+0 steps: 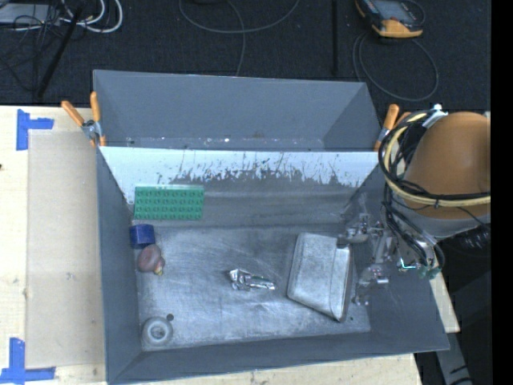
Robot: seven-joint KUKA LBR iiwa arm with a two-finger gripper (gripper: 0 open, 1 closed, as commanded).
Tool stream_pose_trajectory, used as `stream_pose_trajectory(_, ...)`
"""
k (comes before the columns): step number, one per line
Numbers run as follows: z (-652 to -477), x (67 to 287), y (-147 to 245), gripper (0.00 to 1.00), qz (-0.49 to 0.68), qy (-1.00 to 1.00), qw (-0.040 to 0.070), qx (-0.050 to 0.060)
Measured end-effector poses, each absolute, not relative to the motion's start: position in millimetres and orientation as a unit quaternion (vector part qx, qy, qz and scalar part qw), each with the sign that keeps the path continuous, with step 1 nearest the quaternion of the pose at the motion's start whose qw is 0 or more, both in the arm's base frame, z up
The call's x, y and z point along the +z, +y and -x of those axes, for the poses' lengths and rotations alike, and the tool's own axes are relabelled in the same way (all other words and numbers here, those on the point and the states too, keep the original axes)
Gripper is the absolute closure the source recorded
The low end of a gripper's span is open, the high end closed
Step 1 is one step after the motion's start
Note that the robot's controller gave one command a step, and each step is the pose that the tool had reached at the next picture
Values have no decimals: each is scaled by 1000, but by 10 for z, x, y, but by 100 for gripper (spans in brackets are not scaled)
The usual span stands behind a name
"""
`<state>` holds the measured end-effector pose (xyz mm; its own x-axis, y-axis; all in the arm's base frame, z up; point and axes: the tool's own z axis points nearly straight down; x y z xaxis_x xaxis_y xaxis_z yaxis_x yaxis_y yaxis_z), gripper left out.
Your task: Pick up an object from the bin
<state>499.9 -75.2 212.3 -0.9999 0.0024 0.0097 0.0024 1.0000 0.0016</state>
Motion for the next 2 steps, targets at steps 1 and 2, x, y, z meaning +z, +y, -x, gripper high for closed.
stream_pose_trajectory(1,-4806,1039,-505,0,-7,-1000,-11,1)
stream_pose_trajectory(2,-4900,981,-544,0,-82,-996,-17,3)
